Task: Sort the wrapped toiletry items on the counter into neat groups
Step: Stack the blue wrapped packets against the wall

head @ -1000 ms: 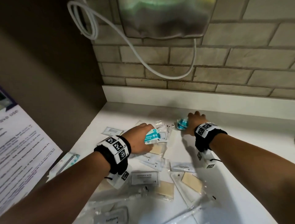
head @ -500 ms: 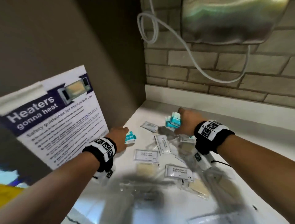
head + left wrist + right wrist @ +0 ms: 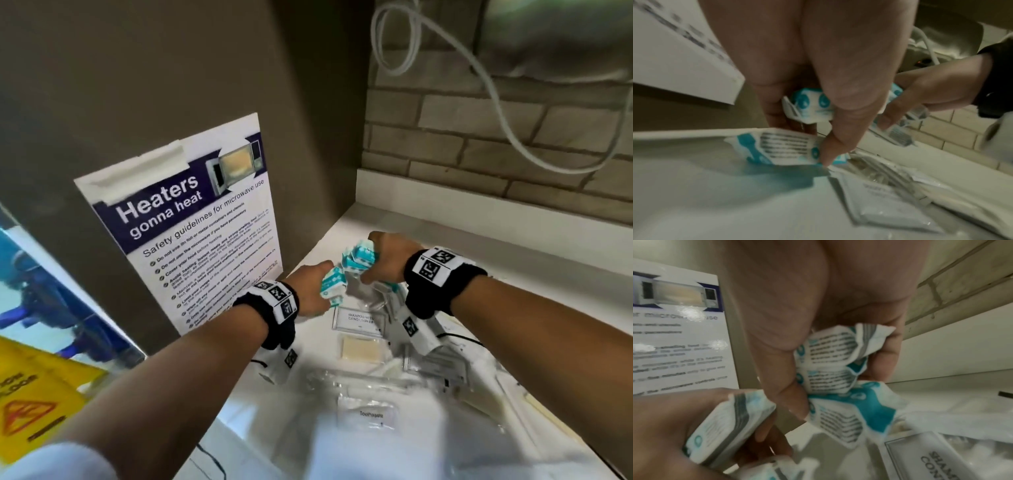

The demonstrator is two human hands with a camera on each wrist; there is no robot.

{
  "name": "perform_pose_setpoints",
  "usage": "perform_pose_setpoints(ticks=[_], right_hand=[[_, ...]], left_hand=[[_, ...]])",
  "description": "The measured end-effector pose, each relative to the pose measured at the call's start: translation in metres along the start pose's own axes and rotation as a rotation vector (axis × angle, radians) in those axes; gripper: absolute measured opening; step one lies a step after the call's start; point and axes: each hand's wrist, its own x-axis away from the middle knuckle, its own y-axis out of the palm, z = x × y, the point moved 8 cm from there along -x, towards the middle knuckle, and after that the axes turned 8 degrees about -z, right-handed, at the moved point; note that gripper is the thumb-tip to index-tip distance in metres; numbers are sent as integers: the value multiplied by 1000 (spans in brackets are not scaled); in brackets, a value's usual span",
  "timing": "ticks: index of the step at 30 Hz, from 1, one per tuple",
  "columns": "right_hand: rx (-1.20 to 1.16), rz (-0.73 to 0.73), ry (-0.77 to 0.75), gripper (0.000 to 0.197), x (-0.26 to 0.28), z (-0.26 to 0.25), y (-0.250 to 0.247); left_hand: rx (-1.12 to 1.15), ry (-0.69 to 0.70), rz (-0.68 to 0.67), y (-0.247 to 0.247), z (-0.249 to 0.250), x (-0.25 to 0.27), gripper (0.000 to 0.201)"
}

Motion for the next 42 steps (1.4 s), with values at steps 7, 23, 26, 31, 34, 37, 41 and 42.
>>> perform_pose_setpoints(ticks=[7,23,26,31,34,37,41,42], right_hand=[[-63,70,152,82,-2,24,-19],[-70,81,211,56,-2,15,-15],[-51,85,207,53,1,13,-18],[-21,90,176,56,10,5,-17],[-7,81,164,57,15,2,-13],[3,71,156,57,18,0,-8],[-13,56,159,69,18,1,-4],[-16,57,161,71,18,1,-4]], left_hand=[[165,40,-13,-10,3,-35,36],[-14,82,-31,-21,-6,-25,56],[-44,54,-92,-9,-12,-16,53],[-145,74,-181,0,-14,-3,55],[-235,54,-169,4,-22,2,49],[-330,54,-160,8,-29,3,49],[-350,51,-126,-3,-22,6,49],[-296,59,-108,-8,-18,5,45]])
